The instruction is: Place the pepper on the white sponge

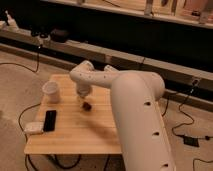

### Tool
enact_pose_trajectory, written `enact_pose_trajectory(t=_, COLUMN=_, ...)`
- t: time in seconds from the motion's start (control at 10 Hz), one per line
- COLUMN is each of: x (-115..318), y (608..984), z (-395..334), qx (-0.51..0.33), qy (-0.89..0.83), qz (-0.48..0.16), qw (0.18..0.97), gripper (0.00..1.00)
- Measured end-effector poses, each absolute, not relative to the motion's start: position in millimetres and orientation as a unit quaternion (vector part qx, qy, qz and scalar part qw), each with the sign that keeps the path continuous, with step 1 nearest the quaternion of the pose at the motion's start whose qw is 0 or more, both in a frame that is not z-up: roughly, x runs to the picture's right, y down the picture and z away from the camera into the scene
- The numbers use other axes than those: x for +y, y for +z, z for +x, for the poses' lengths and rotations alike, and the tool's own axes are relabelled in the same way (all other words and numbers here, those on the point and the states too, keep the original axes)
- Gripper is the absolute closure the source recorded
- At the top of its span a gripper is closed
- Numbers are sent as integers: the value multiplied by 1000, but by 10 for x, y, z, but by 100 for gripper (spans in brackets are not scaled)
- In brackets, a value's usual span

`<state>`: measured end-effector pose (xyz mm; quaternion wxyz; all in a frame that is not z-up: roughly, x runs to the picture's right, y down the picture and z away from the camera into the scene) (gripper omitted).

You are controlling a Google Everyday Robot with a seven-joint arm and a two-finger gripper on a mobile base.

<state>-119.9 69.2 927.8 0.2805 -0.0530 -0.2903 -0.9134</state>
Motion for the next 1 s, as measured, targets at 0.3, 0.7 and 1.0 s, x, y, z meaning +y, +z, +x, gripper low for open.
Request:
enact_pose_trajectory(t=0.3, x=833, y=9432, z=-1293, qx=-297, qy=-910, qz=-54, qw=284, gripper=43)
enact_pose_trajectory(t=0.7, x=877, y=9460, z=-1383, qx=-299, qy=-911, qz=-51, qw=280, gripper=50)
enact_pose_trajectory(t=1.0, x=935, y=9452, z=-1418, qx=-304, qy=-913, qz=-61, qw=265, gripper=50)
